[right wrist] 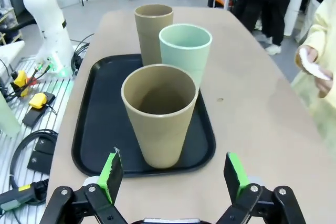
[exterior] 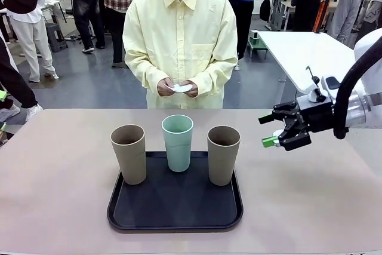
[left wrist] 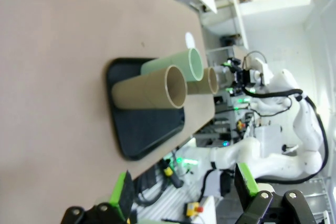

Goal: Place coasters on the table and set cups on them.
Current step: Pick up one Reusable plastic cup and place it on a coaster set by the human.

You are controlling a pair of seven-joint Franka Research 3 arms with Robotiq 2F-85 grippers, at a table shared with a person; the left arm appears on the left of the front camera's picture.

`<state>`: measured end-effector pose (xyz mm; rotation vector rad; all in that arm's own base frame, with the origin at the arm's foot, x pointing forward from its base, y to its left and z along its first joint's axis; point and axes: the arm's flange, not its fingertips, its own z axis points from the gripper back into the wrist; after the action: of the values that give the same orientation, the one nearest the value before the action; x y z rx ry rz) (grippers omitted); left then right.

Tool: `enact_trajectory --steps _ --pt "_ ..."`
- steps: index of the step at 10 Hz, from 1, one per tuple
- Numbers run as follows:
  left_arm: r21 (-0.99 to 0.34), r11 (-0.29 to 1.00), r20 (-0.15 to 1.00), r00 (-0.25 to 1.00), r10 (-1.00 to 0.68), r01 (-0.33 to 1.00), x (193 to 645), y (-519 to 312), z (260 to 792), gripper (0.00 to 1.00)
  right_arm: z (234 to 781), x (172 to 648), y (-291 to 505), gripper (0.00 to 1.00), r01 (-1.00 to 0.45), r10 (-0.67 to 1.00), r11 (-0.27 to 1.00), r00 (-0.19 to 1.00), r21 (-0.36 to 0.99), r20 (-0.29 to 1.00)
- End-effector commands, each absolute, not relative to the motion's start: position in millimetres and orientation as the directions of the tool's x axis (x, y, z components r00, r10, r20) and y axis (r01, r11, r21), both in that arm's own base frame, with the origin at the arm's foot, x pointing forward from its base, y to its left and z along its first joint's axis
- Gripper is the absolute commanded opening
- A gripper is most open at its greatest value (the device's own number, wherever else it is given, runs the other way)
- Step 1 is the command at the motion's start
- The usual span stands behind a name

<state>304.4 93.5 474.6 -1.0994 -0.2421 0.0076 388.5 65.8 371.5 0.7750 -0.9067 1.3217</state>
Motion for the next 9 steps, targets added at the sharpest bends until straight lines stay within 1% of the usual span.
enact_trajectory --steps 1,2,3,4,7,9 --pt "-0.888 0.443 0.203 0.971 0.126 0.128 304 94 475 1.00 354 369 69 1.00 -0.995 0.461 0.077 -0.026 -0.069 0.887" --pt "-0.888 0.443 0.203 0.971 0.126 0.128 304 94 475 1.00 352 367 67 1.00 -0.995 0.466 0.081 -0.020 -0.066 0.884" --pt "-0.888 0.443 0.203 0.971 0.126 0.128 304 94 475 1.00 359 359 71 1.00 -0.986 0.513 0.153 0.022 -0.066 0.858" --pt "-0.888 0.443 0.203 0.971 0.126 0.128 304 94 475 1.00 356 388 66 1.00 -0.996 0.470 0.081 0.013 -0.029 0.882" --pt "-0.888 0.443 0.203 0.971 0.126 0.128 304 94 475 1.00 357 389 65 1.00 -0.996 0.493 0.085 0.011 -0.035 0.870" --pt "-0.888 0.443 0.203 0.971 0.126 0.128 304 94 475 1.00 335 408 75 1.00 -0.997 0.452 0.069 0.045 0.015 0.891"
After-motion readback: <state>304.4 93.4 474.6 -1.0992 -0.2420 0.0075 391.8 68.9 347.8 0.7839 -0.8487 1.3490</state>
